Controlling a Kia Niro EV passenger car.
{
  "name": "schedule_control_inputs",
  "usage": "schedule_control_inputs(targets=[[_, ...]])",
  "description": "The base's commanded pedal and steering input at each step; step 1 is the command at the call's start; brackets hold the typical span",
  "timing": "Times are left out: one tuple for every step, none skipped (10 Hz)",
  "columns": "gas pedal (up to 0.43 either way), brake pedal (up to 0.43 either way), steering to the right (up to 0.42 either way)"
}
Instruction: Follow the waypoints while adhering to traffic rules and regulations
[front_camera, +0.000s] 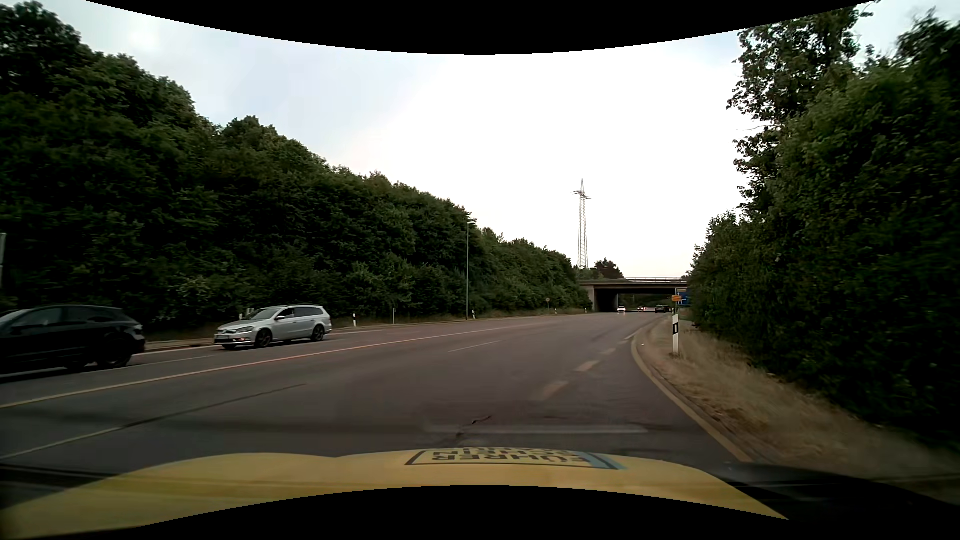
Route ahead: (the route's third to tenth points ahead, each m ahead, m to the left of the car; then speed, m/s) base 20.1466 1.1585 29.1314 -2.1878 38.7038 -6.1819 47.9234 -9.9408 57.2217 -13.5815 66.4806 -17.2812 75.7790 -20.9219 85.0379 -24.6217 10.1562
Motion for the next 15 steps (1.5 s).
schedule_control_inputs(targets=[[0.138, 0.0, 0.098], [0.138, 0.0, 0.098], [0.138, 0.0, 0.098], [0.138, 0.0, 0.098], [0.177, 0.0, 0.097], [0.177, 0.0, 0.097], [0.177, 0.0, 0.095], [0.177, 0.0, 0.093], [0.177, 0.0, 0.089], [0.177, 0.0, 0.086], [0.177, 0.0, 0.083], [0.177, 0.0, 0.08], [0.177, 0.0, 0.078], [0.177, 0.0, 0.074], [0.177, 0.0, 0.066]])
